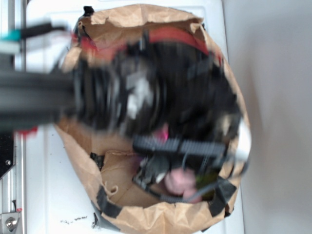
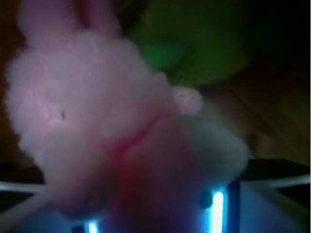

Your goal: Grab the pink bunny.

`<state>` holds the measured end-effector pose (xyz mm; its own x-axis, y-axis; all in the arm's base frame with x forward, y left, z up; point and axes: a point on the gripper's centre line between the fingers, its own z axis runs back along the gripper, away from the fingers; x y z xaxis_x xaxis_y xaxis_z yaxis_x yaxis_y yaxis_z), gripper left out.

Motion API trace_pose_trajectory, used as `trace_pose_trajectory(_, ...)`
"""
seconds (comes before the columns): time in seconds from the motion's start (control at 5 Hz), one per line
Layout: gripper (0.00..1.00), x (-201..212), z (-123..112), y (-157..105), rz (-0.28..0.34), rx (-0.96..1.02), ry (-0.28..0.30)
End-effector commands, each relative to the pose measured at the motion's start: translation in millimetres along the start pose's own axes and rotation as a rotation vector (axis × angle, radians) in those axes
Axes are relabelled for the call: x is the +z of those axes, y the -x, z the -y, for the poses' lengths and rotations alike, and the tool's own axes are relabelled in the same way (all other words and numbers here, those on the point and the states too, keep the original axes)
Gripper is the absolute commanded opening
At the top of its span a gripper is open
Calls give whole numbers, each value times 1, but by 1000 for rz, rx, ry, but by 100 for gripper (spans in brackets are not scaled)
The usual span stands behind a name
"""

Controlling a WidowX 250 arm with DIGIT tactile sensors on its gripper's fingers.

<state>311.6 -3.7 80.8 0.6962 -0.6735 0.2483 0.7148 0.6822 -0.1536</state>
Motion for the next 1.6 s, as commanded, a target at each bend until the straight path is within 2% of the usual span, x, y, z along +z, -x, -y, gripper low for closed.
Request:
trace_pose_trajectory(0.0, 0, 85, -3, 14, 111, 41, -37)
trace_pose_trajectory(0.2, 0, 93, 12, 24, 159, 87, -132)
trace_pose_trajectory(0.4, 0, 103, 15, 24, 157, 140, -168)
trace_pose_trajectory(0.6, 0, 104, 23, 23, 194, 256, -299)
trace_pose_trajectory(0.8, 0, 101, 25, 23, 149, 392, -332)
trace_pose_trajectory(1.0, 0, 96, 25, 25, 88, 616, -363)
trace_pose_trajectory(1.2, 0, 91, 23, 25, 3, 727, -309)
trace_pose_trajectory(1.4, 0, 92, 24, 28, -6, 751, -244)
